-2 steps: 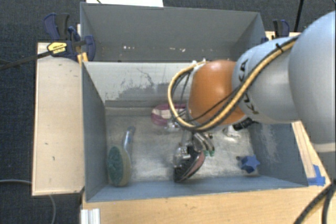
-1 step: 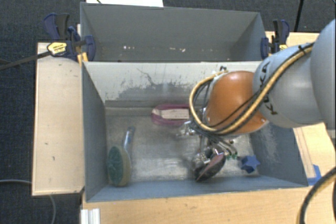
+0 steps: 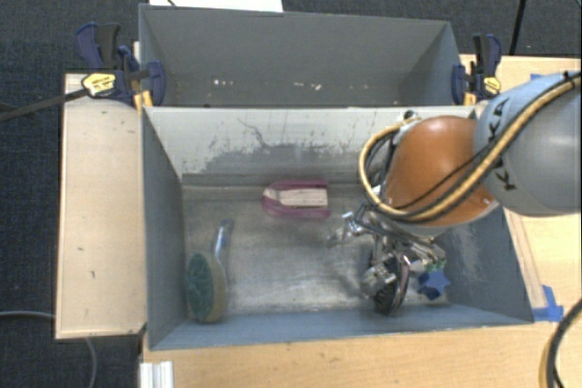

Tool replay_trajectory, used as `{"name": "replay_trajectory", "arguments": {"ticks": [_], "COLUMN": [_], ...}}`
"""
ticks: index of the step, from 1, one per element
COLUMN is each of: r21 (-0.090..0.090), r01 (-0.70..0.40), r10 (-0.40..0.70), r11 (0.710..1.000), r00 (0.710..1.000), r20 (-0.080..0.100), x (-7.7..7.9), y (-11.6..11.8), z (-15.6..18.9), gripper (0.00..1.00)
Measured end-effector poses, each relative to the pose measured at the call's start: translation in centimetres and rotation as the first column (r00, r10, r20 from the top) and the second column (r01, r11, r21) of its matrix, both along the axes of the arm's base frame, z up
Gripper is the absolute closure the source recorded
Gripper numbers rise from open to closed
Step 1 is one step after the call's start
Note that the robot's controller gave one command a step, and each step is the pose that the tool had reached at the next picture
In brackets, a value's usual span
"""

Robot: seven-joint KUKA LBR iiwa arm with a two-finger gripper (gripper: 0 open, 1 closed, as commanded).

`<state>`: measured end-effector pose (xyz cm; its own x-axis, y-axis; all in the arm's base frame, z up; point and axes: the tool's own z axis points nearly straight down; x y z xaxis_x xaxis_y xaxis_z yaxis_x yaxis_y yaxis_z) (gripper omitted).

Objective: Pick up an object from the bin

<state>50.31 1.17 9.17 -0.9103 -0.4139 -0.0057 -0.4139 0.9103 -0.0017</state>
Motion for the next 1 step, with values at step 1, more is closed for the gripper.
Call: {"name": "replay_trajectory", "arguments": {"ticks": [1], "r21": [0.002], "r01": [-0.112], "r10": [0.111], "r11": [0.994], "r00": [0.994], "r20": [0.005], "x": [1.92], "y": [-8.69], "z": [-1.91], "gripper": [0.00]}}
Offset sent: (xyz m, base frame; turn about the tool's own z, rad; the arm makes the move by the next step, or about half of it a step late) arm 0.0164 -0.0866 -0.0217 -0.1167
